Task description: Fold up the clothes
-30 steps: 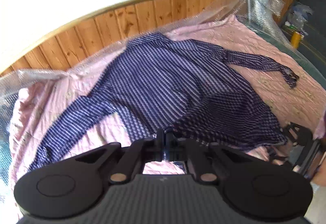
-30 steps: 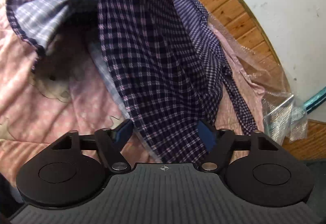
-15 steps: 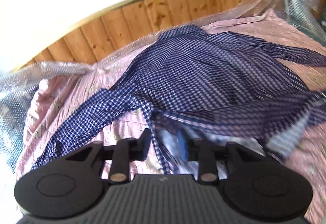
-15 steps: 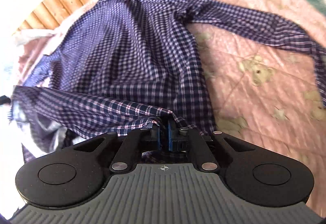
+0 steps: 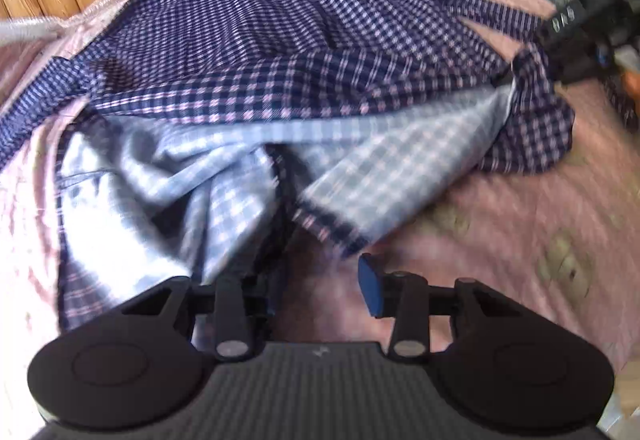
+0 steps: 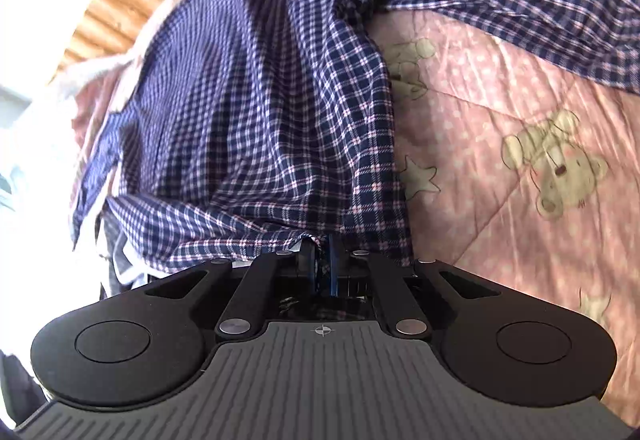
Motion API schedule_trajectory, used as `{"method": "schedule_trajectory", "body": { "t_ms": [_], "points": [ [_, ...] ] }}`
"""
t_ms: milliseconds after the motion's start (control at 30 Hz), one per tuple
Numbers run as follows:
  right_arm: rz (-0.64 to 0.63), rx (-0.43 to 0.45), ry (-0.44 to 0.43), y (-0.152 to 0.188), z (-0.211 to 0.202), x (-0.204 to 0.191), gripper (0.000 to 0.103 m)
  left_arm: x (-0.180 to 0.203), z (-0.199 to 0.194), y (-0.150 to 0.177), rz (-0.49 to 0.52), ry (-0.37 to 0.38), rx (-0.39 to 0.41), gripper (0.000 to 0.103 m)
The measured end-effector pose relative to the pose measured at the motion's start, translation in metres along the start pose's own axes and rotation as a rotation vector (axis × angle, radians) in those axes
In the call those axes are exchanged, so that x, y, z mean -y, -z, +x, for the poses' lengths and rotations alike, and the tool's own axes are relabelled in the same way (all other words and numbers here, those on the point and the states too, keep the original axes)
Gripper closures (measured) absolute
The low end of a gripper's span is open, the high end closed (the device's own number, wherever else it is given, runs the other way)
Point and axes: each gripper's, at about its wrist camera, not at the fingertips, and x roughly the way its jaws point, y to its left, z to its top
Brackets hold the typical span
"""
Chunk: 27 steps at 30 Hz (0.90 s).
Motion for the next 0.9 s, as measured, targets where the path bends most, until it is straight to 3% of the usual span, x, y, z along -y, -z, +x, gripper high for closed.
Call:
{"method": "schedule_trajectory", "body": {
  "t_ms": [33,67,100,167,300,333,367,400,500,600,667,733,900],
  "points": [
    [-0.012,-0.014,-0.006,-0.002,0.002,0.001,0.098,0.003,0.003,-0.003,0.007,0.003,0.008,0.066],
    [-0.020,-0.025,-0.014,-0.003,0.003,0.003,0.098,0.006,0.004,-0.004,0.017,0.019,0.008,0.090],
    [-0.028,-0.036,-0.023,-0.004,0.005,0.004,0.098,0.006,0.003,-0.006,0.020,0.045,0.006,0.099],
    [-0.052,-0.047,-0.050,-0.007,0.003,0.007,0.097,-0.006,-0.013,-0.007,-0.010,0.145,-0.006,0.099],
    [-0.167,-0.025,-0.082,0.004,-0.033,0.002,0.087,-0.071,-0.067,0.010,-0.213,0.415,-0.059,0.099],
    [-0.201,-0.012,-0.073,0.011,-0.045,0.001,0.075,-0.090,-0.071,0.019,-0.270,0.508,-0.098,0.100],
    [-0.233,0.001,-0.046,0.022,-0.054,-0.001,0.054,-0.105,-0.073,0.027,-0.317,0.574,-0.133,0.100],
    [-0.265,0.015,-0.015,0.033,-0.063,-0.004,0.052,-0.115,-0.070,0.035,-0.346,0.596,-0.160,0.100],
    [-0.307,0.020,0.081,0.070,-0.073,-0.013,0.053,-0.121,-0.056,0.050,-0.372,0.556,-0.208,0.100],
    [-0.291,0.060,0.100,0.093,-0.068,-0.031,0.053,-0.118,-0.043,0.063,-0.378,0.482,-0.236,0.092],
    [-0.278,0.088,0.108,0.108,-0.064,-0.043,0.050,-0.102,-0.047,0.062,-0.347,0.432,-0.189,0.068],
    [-0.272,0.117,0.119,0.116,-0.060,-0.055,0.047,-0.075,-0.053,0.058,-0.267,0.356,-0.134,0.054],
    [-0.224,0.203,0.162,0.097,-0.061,-0.078,0.047,0.008,-0.080,0.050,0.162,0.165,0.028,0.054]
  ]
}}
